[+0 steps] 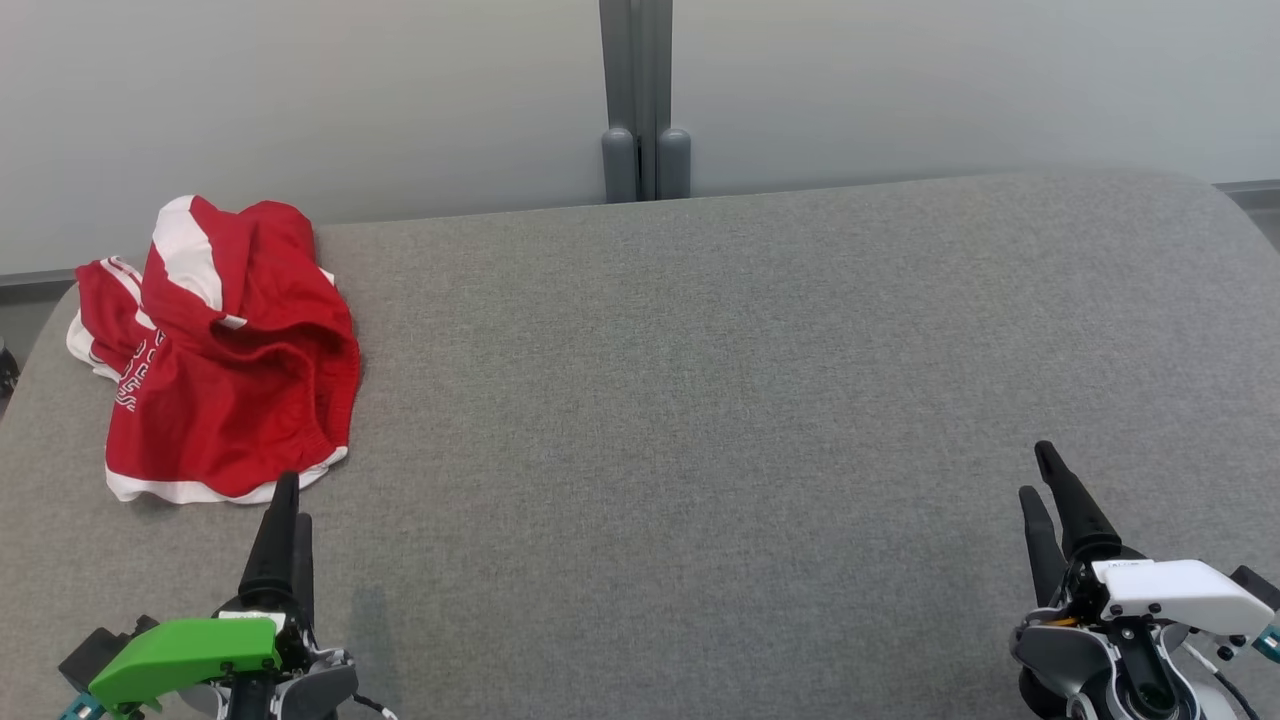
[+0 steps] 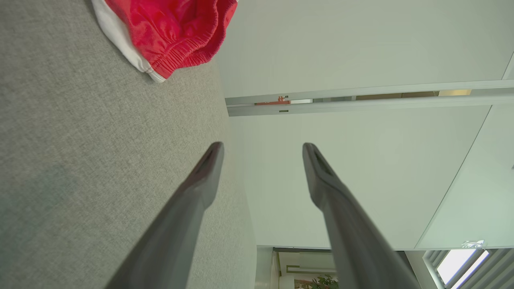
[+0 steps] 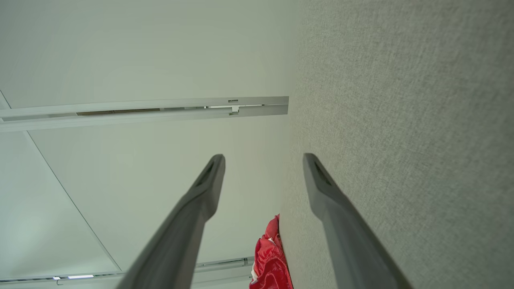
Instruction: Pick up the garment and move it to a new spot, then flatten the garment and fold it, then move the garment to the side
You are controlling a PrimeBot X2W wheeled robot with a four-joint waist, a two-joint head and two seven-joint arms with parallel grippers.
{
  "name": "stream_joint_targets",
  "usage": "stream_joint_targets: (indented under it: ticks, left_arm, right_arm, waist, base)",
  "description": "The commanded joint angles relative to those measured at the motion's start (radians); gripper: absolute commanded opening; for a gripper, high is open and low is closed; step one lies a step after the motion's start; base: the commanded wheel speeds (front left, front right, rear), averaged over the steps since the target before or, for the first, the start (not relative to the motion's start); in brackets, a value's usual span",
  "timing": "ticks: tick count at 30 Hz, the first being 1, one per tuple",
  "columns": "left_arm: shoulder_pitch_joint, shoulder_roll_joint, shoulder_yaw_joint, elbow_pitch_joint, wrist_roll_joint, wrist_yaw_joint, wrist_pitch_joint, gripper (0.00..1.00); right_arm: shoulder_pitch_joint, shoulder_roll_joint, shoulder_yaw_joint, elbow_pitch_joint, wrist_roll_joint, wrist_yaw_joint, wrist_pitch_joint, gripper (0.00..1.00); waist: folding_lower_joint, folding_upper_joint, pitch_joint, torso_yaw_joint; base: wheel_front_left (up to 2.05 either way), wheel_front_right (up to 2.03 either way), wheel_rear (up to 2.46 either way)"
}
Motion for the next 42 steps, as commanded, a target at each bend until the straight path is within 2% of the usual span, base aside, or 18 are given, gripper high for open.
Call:
stream_joint_targets:
  ticks: [1,9,17,31,42]
  left_arm:
    - [-0.015,0.005,-0.005,-0.022,0.023,0.004,-0.01,1.0]
    - [-0.018,0.006,-0.032,-0.056,0.115,0.029,-0.045,1.0]
    - [-0.023,0.007,-0.071,-0.101,0.265,0.064,-0.078,1.0]
    - [-0.016,0.008,-0.12,-0.13,0.52,0.12,-0.129,1.0]
    - [0.008,0.009,-0.14,-0.123,0.71,0.141,-0.164,1.0]
  right_arm:
    - [-0.013,-0.005,0.0,-0.02,-0.02,0.002,-0.011,1.0]
    - [-0.008,-0.006,-0.004,-0.047,-0.151,0.002,-0.046,1.0]
    - [0.002,-0.007,0.003,-0.083,-0.291,0.002,-0.078,1.0]
    - [0.026,-0.008,0.022,-0.136,-0.61,0.003,-0.129,1.0]
    - [0.038,-0.009,0.046,-0.15,-0.772,0.003,-0.164,1.0]
  waist:
    - [0.0,0.0,0.0,0.0]
    - [0.0,0.0,-0.001,0.001]
    - [0.0,0.0,-0.002,0.002]
    - [0.0,0.0,-0.005,0.004]
    - [0.0,0.0,-0.009,0.002]
  base:
    - [0.0,0.0,0.0]
    - [0.0,0.0,0.0]
    - [0.0,0.0,0.0]
    - [0.0,0.0,0.0]
    - [0.0,0.0,0.0]
